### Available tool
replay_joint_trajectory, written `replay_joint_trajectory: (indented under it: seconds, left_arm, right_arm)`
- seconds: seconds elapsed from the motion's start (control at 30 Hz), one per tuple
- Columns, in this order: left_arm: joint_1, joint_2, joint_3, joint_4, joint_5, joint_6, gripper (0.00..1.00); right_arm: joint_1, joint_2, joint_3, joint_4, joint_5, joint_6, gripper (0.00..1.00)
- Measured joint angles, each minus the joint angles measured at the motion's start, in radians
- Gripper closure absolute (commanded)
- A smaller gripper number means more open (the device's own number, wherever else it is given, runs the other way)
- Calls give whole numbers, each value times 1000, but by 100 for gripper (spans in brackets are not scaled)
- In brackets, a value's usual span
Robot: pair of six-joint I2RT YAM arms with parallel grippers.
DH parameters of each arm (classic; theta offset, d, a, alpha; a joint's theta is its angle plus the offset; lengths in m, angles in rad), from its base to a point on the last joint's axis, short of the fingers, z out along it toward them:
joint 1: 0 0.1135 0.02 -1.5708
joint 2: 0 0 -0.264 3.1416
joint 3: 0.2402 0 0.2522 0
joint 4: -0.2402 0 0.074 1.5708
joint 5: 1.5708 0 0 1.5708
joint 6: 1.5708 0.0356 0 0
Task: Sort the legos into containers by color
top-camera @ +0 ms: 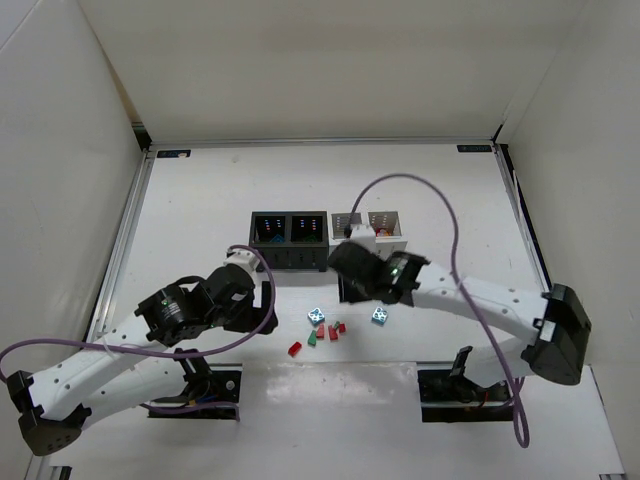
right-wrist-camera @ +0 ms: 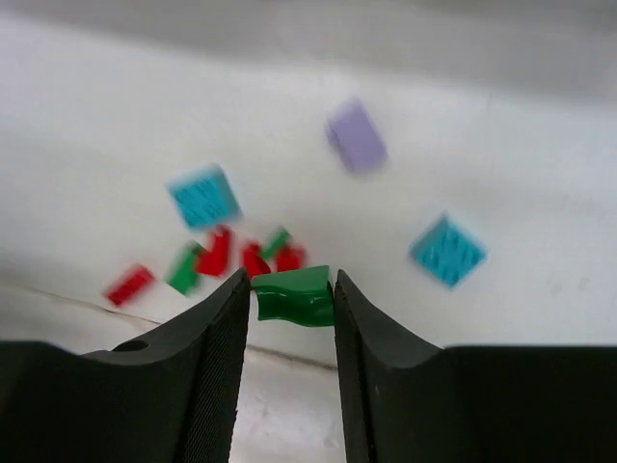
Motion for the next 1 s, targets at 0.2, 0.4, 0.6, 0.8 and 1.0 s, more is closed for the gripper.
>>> replay_joint_trajectory:
  seconds: [0.2, 0.4, 0.6, 0.8, 1.0]
  left_arm:
    - [0, -5, 0, 1, -40, -11, 0]
    - [0, -13, 3, -20, -88, -16, 0]
    - [0, -15, 29, -68, -117, -11, 0]
    - [0, -23, 30, -91, -124, -17, 0]
    - [0, 2, 32, -90, -115, -6, 0]
  right_arm:
    - [-225, 0, 272, 117, -122, -290, 82]
    - [-311, 248, 570, 187, -262, -462, 82]
    - [-323, 414, 663, 189, -320, -523, 74]
    - [-320, 444, 664, 168, -327, -539, 52]
    - [-307, 442, 665, 159, -304, -549, 40]
